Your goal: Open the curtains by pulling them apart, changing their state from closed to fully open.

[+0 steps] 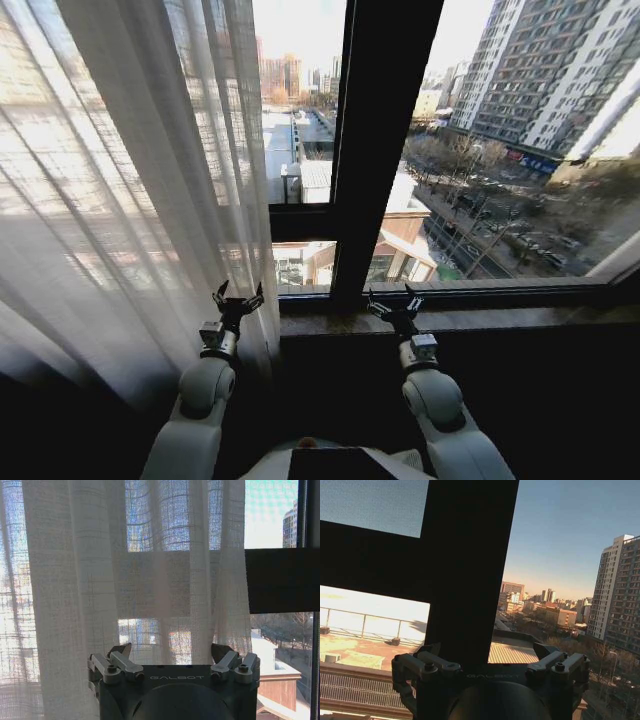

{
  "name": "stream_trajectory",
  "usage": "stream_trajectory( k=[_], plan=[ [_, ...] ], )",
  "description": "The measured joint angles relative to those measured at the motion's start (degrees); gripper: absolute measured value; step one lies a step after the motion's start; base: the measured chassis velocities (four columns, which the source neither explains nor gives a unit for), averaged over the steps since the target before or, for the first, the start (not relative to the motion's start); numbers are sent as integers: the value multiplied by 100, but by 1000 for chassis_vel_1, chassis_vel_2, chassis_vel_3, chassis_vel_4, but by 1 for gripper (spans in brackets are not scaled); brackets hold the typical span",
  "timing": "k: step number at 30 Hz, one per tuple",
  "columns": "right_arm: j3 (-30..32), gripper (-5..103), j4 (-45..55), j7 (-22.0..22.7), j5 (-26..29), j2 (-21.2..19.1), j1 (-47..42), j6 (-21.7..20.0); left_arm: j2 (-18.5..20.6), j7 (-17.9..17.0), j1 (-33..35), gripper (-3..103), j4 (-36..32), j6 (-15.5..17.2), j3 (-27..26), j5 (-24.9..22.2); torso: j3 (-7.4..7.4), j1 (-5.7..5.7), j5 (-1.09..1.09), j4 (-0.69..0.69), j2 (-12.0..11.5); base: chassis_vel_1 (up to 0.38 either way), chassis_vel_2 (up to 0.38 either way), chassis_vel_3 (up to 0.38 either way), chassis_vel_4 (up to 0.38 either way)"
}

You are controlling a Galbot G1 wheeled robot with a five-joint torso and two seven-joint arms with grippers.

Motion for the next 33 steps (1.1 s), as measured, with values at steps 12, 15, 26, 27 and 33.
stream_trajectory(
  k=[12,15,26,27,33],
  plan=[
    [-24,100,-57,0,-2,47,48,56,105,470,252,49,-387,0,-192,-223,0,0,0,0,0,0,0,0,0],
    [44,100,-48,5,5,31,31,77,114,575,264,33,-422,0,-189,-296,0,0,0,-1,0,0,0,0,0],
    [72,100,8,34,31,21,62,84,130,591,379,1,-625,21,-235,-326,0,0,0,-1,0,0,0,0,0],
    [67,100,14,35,31,25,67,81,137,591,394,0,-649,22,-241,-326,0,0,0,0,0,0,0,0,0],
    [74,100,50,20,-11,30,65,56,166,596,446,0,-721,24,-272,-326,0,0,0,0,0,0,0,0,0]
  ],
)
